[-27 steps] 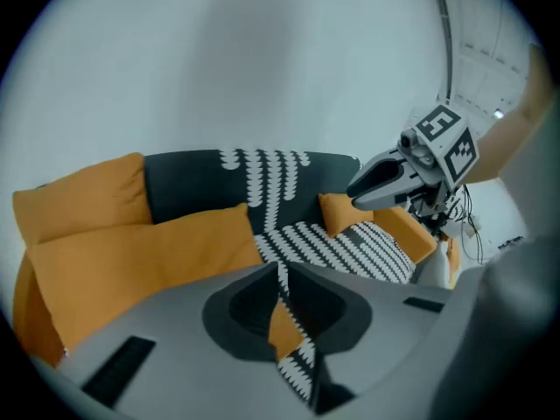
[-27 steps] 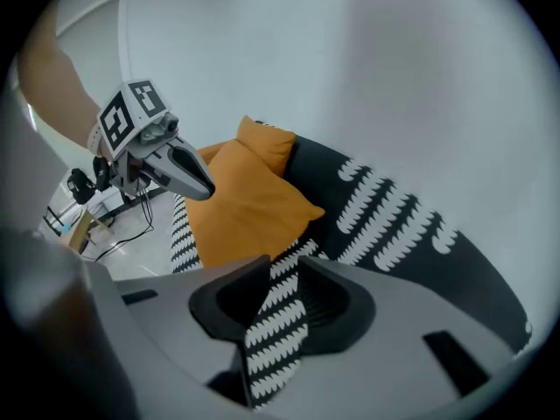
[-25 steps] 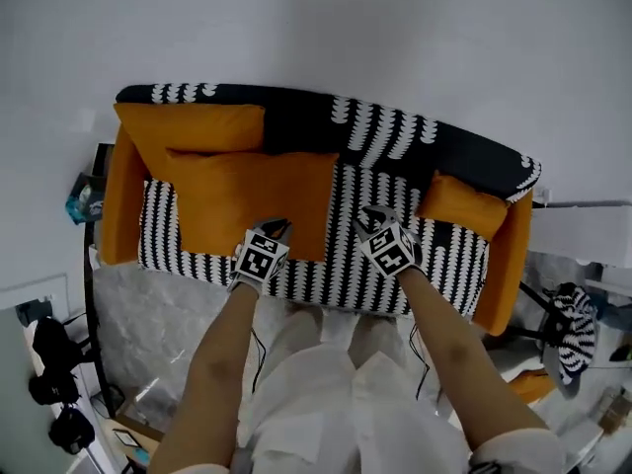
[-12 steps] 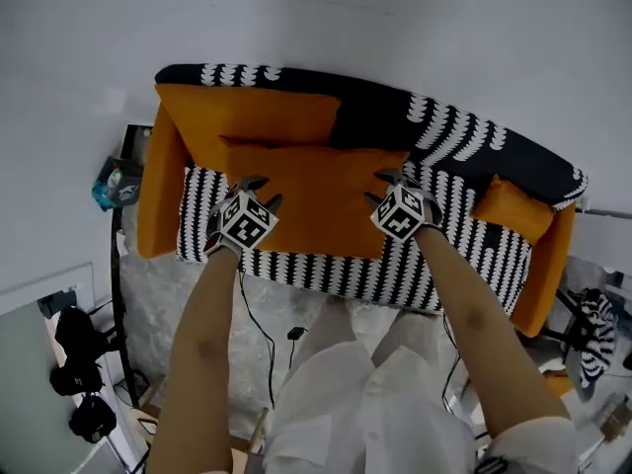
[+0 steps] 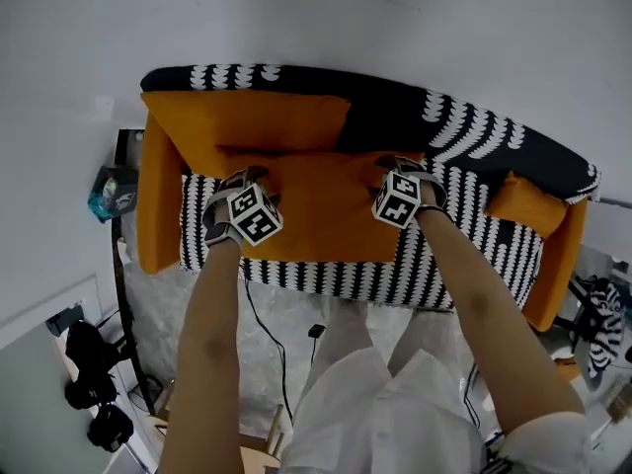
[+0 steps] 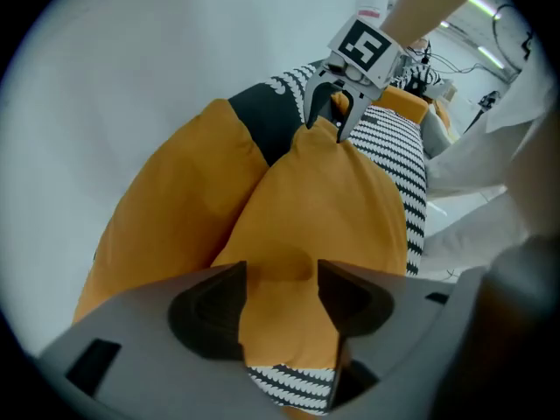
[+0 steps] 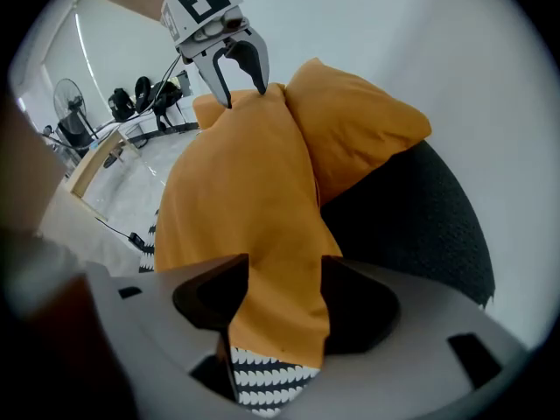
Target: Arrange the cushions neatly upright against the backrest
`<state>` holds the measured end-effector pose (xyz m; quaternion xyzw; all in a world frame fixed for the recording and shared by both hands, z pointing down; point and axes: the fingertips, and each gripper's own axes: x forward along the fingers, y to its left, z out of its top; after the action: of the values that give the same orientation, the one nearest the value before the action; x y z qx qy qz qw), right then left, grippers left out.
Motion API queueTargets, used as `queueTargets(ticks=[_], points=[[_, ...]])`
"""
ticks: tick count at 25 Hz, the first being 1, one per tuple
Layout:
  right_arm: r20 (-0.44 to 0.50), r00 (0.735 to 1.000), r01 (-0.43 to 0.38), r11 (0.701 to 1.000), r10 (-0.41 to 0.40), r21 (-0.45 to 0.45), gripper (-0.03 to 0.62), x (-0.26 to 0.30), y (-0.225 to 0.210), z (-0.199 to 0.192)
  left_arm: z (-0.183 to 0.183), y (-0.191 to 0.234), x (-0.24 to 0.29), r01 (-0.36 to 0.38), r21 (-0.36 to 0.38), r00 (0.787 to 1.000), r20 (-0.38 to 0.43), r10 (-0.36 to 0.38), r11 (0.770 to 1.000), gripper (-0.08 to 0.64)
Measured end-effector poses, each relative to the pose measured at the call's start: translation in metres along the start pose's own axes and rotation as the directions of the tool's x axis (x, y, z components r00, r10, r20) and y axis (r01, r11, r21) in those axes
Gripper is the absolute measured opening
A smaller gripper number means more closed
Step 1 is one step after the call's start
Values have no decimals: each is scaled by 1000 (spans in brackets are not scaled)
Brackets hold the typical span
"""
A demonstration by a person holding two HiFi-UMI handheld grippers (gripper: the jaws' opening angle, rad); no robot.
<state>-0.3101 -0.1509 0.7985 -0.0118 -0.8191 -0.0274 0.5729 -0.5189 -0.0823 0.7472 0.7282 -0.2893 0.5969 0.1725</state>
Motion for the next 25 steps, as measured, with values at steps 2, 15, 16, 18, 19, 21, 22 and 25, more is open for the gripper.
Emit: queueTargets(ticks=[2,15,16,18,19,21,22,25], points=[[-8,1000,-5,1000,5,-12,262,10,0,-1,-2,0,9,6,27,1000,-22,-5,1000,271],[-70,998,5,999,-8,-50,21,17,11,4,-9,-7,23,14,62,995,-95,-8,998,57],[-68,998,2,999,-5,-49,18,14,12,5,-10,-9,21,12,55,995,-102,-7,998,40],[-59,998,-2,999,-1,-52,15,8,15,8,-12,-12,14,16,38,993,-117,-11,999,31],[-53,999,-2,998,-1,-55,15,5,17,9,-13,-14,10,20,30,992,-126,-16,999,28],[-42,999,-4,998,2,-57,14,-3,22,10,-13,-19,2,25,18,989,-143,-22,1000,26],[-38,999,-7,998,5,-56,14,-8,25,10,-12,-22,-2,26,13,988,-151,-24,1000,26],[-22,999,-25,998,24,-53,14,-25,37,3,-6,-36,-16,23,-5,987,-162,-24,1000,26]])
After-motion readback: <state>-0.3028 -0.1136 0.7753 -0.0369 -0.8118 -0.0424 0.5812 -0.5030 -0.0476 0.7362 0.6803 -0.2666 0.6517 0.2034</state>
